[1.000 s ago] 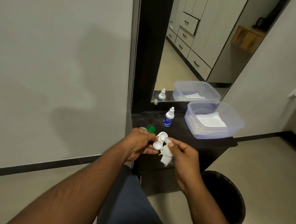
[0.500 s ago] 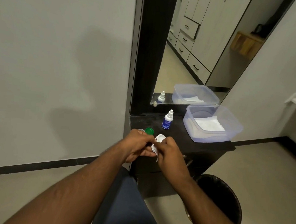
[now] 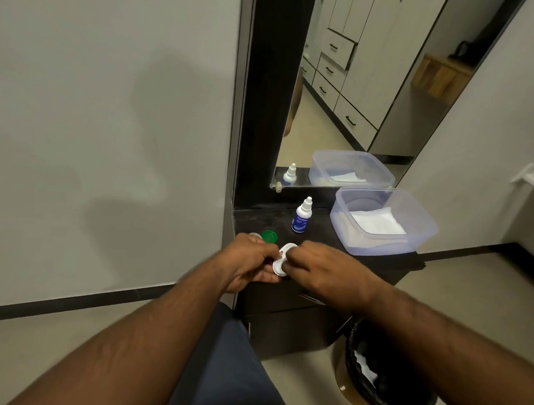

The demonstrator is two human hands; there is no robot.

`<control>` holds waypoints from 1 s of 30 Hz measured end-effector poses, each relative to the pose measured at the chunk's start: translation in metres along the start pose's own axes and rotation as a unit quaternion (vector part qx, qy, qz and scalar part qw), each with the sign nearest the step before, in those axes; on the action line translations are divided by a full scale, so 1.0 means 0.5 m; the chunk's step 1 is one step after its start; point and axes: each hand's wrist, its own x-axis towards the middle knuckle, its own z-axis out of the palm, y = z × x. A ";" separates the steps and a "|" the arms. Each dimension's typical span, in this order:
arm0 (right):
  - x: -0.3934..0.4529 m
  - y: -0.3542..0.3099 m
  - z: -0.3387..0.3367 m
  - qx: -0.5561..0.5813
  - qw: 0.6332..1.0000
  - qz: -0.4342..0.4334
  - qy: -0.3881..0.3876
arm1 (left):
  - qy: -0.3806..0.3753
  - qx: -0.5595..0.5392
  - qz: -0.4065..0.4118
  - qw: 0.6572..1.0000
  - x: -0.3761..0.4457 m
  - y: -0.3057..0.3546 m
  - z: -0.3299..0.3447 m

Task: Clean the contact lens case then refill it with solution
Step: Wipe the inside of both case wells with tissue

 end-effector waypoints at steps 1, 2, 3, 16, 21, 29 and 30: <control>0.002 0.005 0.006 -0.022 0.999 -0.036 -0.007 | -0.001 0.002 -0.002 1.000 0.001 0.001 -0.001; 0.004 0.012 0.015 -0.058 0.996 -0.069 -0.016 | -0.002 0.005 -0.001 1.000 0.000 0.002 -0.002; 0.007 0.017 0.020 -0.078 0.993 -0.085 -0.025 | -0.004 0.008 0.000 1.000 -0.001 0.003 -0.002; 0.001 -0.029 0.049 -0.135 0.990 0.003 0.050 | 0.002 0.025 0.043 0.999 -0.016 0.006 0.009; 0.032 -0.108 0.085 0.215 0.896 0.373 0.110 | 0.001 0.009 0.034 0.999 -0.008 -0.007 0.000; 0.004 -0.089 0.081 0.735 0.291 0.502 0.350 | 0.028 -0.003 0.040 0.999 0.006 -0.016 0.006; 0.007 -0.086 0.081 0.735 0.287 0.502 0.354 | 0.029 -0.002 0.035 0.999 0.006 -0.015 0.007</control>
